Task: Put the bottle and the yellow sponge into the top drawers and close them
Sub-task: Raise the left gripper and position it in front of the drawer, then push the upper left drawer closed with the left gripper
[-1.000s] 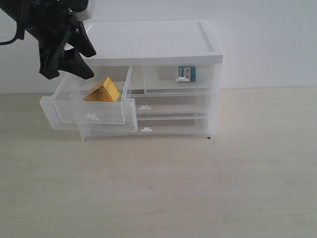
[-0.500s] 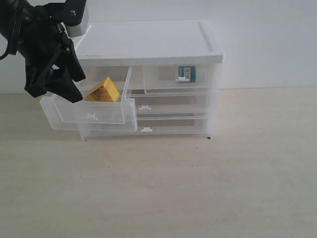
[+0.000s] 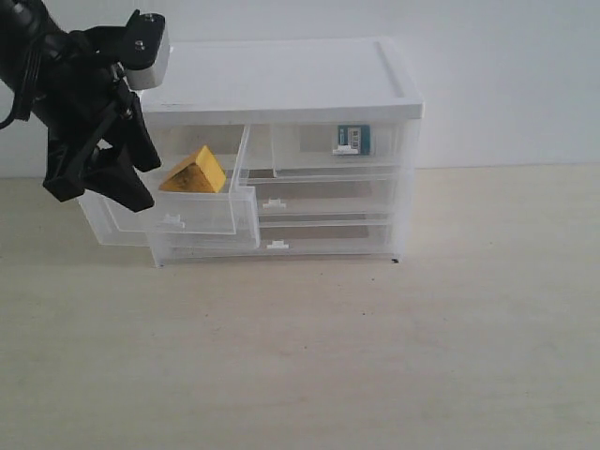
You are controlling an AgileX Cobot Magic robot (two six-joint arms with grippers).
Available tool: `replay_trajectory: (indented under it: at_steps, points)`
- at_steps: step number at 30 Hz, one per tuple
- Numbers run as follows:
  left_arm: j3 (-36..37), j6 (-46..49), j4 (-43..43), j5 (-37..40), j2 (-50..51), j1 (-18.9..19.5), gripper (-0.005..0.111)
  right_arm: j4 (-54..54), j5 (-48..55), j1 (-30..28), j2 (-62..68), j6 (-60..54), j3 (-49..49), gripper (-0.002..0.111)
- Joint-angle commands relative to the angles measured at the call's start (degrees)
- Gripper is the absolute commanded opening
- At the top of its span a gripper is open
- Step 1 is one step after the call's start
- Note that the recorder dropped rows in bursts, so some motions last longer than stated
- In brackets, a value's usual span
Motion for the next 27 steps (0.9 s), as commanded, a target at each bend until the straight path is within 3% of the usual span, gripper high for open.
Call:
replay_trajectory:
  at_steps: [1, 14, 17, 20, 27]
  points:
    - [1.3, 2.9, 1.4, 0.3, 0.5, 0.0, 0.052, 0.1, -0.4, -0.1, -0.2, 0.0, 0.2, 0.000]
    - [1.3, 2.9, 2.1, 0.3, 2.2, 0.0, 0.047, 0.1, -0.4, -0.1, -0.2, 0.0, 0.2, 0.000]
    - [1.3, 2.9, 1.9, 0.3, 2.4, 0.0, 0.033, 0.1, -0.4, -0.1, -0.2, 0.0, 0.2, 0.000]
    - [1.3, 2.9, 1.7, 0.3, 2.4, 0.0, 0.005, 0.1, -0.5, -0.1, -0.2, 0.0, 0.2, 0.000]
    - [1.3, 1.9, -0.9, -0.8, 2.5, 0.0, 0.004, 0.1, -0.4, -0.1, -0.2, 0.0, 0.2, 0.000]
